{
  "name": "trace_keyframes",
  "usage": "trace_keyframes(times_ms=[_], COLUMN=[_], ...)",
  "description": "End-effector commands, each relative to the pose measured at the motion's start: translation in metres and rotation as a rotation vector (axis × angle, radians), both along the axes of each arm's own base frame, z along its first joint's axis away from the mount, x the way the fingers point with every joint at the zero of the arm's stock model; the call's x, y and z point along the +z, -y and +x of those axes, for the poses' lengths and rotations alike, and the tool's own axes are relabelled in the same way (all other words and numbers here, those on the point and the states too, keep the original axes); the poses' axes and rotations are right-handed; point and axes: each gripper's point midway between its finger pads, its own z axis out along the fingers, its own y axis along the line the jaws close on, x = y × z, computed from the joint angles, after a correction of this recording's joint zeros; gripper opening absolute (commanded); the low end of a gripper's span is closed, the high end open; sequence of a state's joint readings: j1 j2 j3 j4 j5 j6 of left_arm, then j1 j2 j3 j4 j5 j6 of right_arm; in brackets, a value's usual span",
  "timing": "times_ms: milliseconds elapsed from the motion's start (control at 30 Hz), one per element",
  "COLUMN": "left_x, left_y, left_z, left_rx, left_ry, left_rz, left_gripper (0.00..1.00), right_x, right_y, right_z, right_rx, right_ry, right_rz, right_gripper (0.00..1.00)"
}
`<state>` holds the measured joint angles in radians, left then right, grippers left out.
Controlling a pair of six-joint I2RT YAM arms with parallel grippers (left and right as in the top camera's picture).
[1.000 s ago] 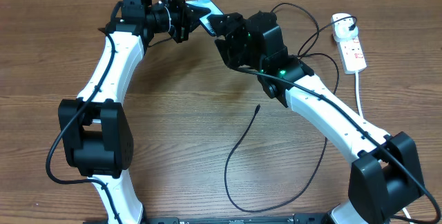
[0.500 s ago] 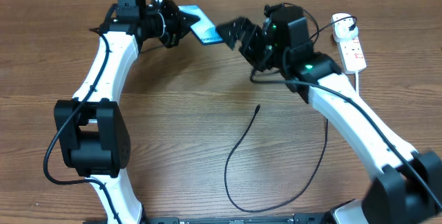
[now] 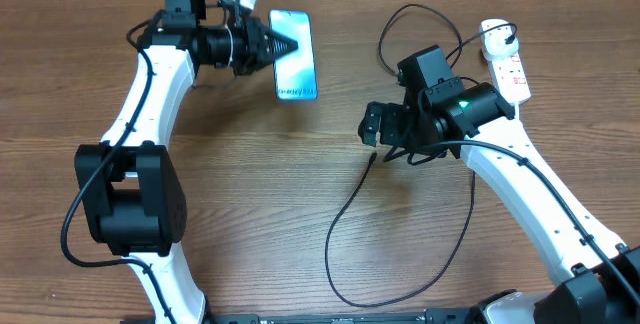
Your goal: Plug charger to phone and switch on socket
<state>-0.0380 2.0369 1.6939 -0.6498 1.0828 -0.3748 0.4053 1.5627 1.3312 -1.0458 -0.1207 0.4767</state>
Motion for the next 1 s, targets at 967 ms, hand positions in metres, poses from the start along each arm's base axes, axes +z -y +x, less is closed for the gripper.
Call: trace_keyframes(times_ms=[967], left_x=[0.115], left_y=[0.019], left_z=[-0.049], left_rx=[-0.208], left_ry=[0.133], left_rz=[-0.293], left_gripper=[0.04], right_x=[-0.031], right_y=[0.031], right_z=[-0.010], right_rx=[-0.095], right_ry=[-0.090], right_rz=[-0.027], right_gripper=[1.00])
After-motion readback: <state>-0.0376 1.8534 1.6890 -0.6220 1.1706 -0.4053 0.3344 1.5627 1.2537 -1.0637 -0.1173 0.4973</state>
